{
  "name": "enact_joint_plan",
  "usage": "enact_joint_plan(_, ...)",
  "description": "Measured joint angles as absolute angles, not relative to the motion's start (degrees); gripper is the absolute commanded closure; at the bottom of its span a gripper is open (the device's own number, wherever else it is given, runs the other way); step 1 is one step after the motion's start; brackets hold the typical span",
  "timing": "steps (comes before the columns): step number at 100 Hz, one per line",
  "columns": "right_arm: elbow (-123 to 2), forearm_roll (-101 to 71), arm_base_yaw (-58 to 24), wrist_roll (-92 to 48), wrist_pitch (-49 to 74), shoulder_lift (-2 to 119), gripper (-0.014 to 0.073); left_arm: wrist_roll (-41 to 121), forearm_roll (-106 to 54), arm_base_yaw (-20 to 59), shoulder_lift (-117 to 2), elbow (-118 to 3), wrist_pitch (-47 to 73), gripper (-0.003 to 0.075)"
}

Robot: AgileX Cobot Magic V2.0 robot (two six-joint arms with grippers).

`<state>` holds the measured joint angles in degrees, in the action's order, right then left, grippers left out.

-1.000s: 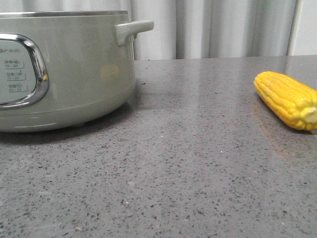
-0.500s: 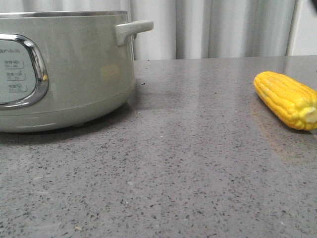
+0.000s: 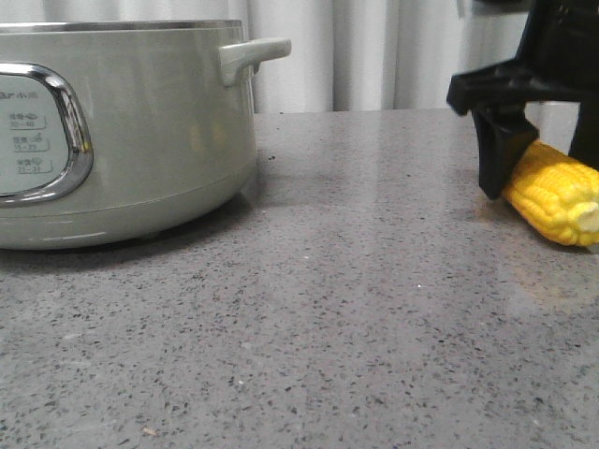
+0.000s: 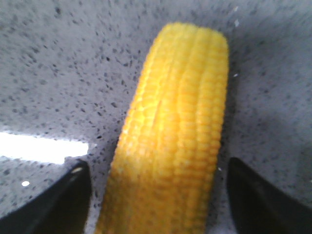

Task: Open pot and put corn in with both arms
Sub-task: 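Grasp the yellow corn cob with the right gripper and lift it, then carry the corn over the open pot and release it inside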

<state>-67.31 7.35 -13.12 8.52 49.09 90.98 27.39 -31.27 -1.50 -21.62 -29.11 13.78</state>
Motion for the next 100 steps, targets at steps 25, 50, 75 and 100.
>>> enact_joint_plan(25,-73.5,7.7,-13.5,8.9,51.0,88.9,0.0655,27.4,-31.1,-0.3,-21.6,-29.1,15.3,0.0374)
enact_joint_plan(50,-95.0,5.7,-21.6,8.9,46.7,84.9,0.0655,27.4,-31.1,0.7,-21.6,-29.1,15.3,0.0374)
enact_joint_plan(75,-104.7,3.7,-34.4,8.9,33.5,90.3,0.0655,27.4,-31.1,1.3,-21.6,-29.1,15.3,0.0374)
enact_joint_plan(100,-104.8,3.4,-39.7,8.9,30.5,100.9,0.0607,27.4,-33.6,1.3,-21.6,-29.1,17.4,0.0374)
